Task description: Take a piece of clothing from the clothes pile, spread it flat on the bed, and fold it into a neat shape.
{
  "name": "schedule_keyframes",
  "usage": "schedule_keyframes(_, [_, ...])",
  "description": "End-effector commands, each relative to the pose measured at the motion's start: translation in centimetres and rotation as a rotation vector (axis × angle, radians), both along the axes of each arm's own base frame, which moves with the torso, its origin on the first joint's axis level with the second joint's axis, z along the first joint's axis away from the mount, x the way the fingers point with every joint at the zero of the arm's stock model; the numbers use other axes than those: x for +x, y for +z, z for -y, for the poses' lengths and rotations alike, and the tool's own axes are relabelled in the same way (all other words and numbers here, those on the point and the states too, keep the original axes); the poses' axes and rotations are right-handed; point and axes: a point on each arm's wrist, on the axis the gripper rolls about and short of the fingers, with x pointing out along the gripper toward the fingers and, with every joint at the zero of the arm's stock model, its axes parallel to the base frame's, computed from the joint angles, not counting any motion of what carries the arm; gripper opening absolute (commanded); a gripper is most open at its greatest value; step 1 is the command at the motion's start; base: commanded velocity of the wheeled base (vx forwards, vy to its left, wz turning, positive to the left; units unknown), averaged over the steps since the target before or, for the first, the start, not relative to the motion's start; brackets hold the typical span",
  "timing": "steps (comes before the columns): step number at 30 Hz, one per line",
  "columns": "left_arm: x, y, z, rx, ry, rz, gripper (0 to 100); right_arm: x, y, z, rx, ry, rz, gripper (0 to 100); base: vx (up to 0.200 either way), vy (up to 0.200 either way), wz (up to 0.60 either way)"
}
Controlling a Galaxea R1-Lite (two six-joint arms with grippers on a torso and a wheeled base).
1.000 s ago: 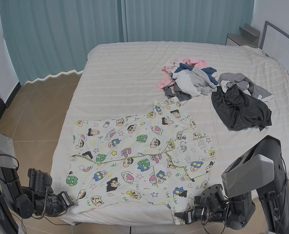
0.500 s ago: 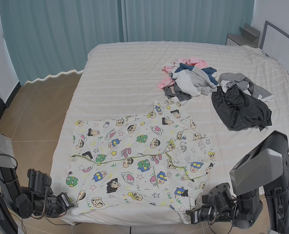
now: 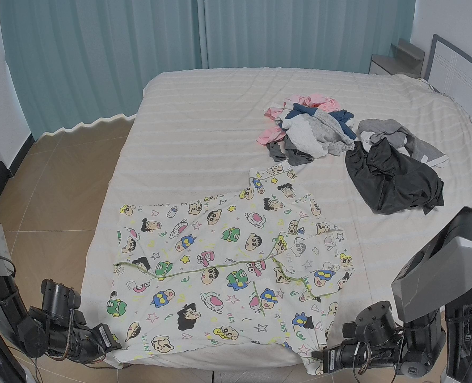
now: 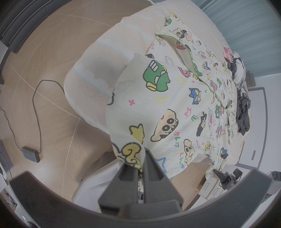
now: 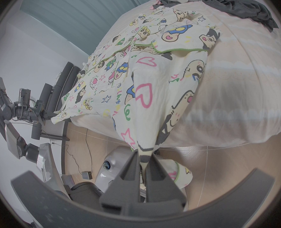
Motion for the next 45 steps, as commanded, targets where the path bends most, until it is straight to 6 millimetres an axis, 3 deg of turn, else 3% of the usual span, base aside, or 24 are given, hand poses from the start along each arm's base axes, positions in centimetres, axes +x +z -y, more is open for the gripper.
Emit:
schedule_keyframes(1, [-0.4, 0.2, 0.0, -0.001, 0.0, 0.005, 0, -0.5, 0.2, 0.2, -0.008, 0.005, -0.011, 0, 0.0, 0.0, 0.0])
schedule_keyframes(11, [-1.1, 0.1, -0.1, 0.033, -0.062, -0.039, 0, -2.1, 1.9, 1.2, -0.064, 0.019, -0.127, 0, 0.0, 0.0, 0.0])
schedule_keyframes(21, [0.5, 1.4, 0.0, 0.028, -0.043, 0.07, 0, -1.2, 2.8, 0.7, 0.026, 0.003, -0.034, 0, 0.0, 0.0, 0.0])
schedule_keyframes(25, [3.0, 3.8, 0.1, -0.036, 0.064, 0.209, 0, 0.2, 3.4, 1.1, 0.084, -0.059, 0.039, 0, 0.0, 0.0, 0.0])
schedule_keyframes(31, [5.9, 5.3, 0.1, -0.005, 0.113, 0.293, 0, 2.4, 4.1, 1.5, 0.143, -0.127, 0.137, 0, 0.0, 0.0, 0.0])
schedule_keyframes(32, [7.1, 5.4, 0.0, 0.006, 0.131, 0.303, 0, 3.3, 4.4, 1.5, 0.162, -0.151, 0.173, 0, 0.0, 0.0, 0.0])
schedule_keyframes(36, [9.7, 5.1, -0.4, 0.017, 0.154, 0.3, 0, 5.8, 4.9, 1.1, 0.192, -0.208, 0.267, 0, 0.0, 0.0, 0.0])
schedule_keyframes(40, [12.7, 3.3, -0.7, 0.032, 0.175, 0.267, 0, 8.2, 5.3, 0.0, 0.227, -0.216, 0.335, 0, 0.0, 0.0, 0.0])
schedule_keyframes(45, [16.0, 1.5, -1.0, 0.04, 0.194, 0.264, 0, 10.6, 4.4, -0.9, 0.239, -0.224, 0.371, 0, 0.0, 0.0, 0.0])
